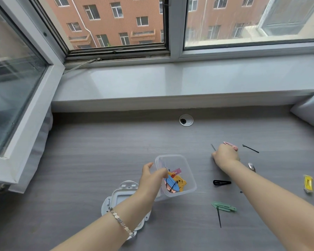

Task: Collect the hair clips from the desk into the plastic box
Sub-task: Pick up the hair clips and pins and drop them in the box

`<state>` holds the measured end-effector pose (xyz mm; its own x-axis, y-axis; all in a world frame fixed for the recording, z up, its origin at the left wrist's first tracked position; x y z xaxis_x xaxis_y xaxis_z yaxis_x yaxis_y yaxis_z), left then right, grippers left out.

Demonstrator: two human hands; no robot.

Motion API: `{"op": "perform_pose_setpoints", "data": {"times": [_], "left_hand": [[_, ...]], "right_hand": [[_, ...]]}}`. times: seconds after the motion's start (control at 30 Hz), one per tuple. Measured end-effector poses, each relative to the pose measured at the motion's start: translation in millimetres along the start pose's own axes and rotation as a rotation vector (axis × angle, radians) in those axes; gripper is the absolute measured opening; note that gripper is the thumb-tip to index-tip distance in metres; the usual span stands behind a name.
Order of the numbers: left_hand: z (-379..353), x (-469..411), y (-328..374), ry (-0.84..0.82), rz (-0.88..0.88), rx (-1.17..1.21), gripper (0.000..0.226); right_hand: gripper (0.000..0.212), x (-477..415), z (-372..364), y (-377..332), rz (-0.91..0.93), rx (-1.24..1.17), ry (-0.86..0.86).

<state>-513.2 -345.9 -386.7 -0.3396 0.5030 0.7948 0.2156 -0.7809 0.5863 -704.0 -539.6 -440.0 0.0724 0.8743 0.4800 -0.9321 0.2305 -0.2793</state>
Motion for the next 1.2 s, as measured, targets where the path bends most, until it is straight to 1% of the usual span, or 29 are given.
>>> {"op": "perform_pose_setpoints", "data": {"times": [0.07,0.1,0.17,0.2,0.27,0.3,0.33,0.37,0.43,0.5,0.6,0.63,0.73,0.9,1.0,1.13,1.2], "left_hand": [[-0.6,0.9,-0.3,0.0,-0.004,0.01,0.062],[-9.9,6.7,-3.7,-0.028,-0.001,-0.002,0.062],[-12.0,8.9,-6.0,-0.032,0.006,-0.009,0.063],[-12.4,10.3,-5.0,-0.029,0.004,-0.014,0.065],[-12.2,8.5,-2.9,-0.025,0.002,-0.025,0.075],[-11.2,6.5,-3.2,-0.02,0.005,-0.021,0.082],[-10.6,5.3,-4.1,-0.019,0.013,-0.016,0.086],[-10.5,4.2,-4.7,-0.022,0.017,-0.011,0.086],[-13.1,7.4,-3.9,-0.036,0.008,-0.023,0.081],[-12.1,6.5,-3.3,-0.028,0.0,-0.018,0.08],[-16.5,7.5,-6.6,-0.036,-0.012,-0.038,0.081],[-17.8,8.3,-8.6,-0.037,-0.012,-0.039,0.078],[-19.0,7.1,-14.4,-0.022,-0.022,-0.035,0.062],[-22.2,11.7,-21.9,-0.025,-0.019,-0.052,0.059],[-22.9,10.9,-25.5,-0.02,-0.009,-0.068,0.058],[-24.1,9.1,-28.3,-0.016,0.0,-0.074,0.059],[-24.6,9.6,-29.2,-0.013,0.008,-0.069,0.059]], "right_hand": [[0.018,8.0,2.7,-11.9,0.077,-0.008,-0.007],[0.013,23.3,7.4,-9.2,0.122,-0.016,-0.015],[0.023,51.8,10.4,-32.8,0.32,-0.05,-0.022],[0.023,70.5,8.6,-45.6,0.445,-0.055,-0.067],[0.008,113.4,6.5,-68.2,0.695,-0.041,-0.192],[0.01,128.8,6.3,-72.9,0.785,-0.04,-0.243],[0.019,131.7,5.0,-70.7,0.809,-0.03,-0.275],[0.024,129.4,9.8,-67.7,0.804,-0.034,-0.272],[0.022,109.6,19.8,-49.5,0.745,-0.041,-0.185],[0.023,82.5,12.4,-26.8,0.67,0.05,-0.148],[0.033,62.9,-22.7,9.9,0.59,0.25,-0.242],[0.035,60.5,-32.3,17.8,0.583,0.285,-0.256],[0.03,53.2,-45.4,29.8,0.549,0.262,-0.237],[0.03,56.8,-48.1,38.5,0.484,0.25,-0.23],[0.028,70.9,-46.5,44.0,0.508,0.212,-0.243],[0.035,88.2,-55.4,57.4,0.554,0.292,-0.372],[0.037,88.7,-57.4,62.0,0.548,0.329,-0.402]]}}
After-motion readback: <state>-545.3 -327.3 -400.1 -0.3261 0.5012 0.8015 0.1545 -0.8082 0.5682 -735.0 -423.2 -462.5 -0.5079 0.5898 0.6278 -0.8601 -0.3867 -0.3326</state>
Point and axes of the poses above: each hand's wrist, its own x-axis away from the middle knuckle, its own z-axis out of the back of the hand, y = z × x, the point moved 8 cm from there along -x, towards the middle knuckle, and after that the axes turned 3 degrees about -x, right-handed, at the moved point
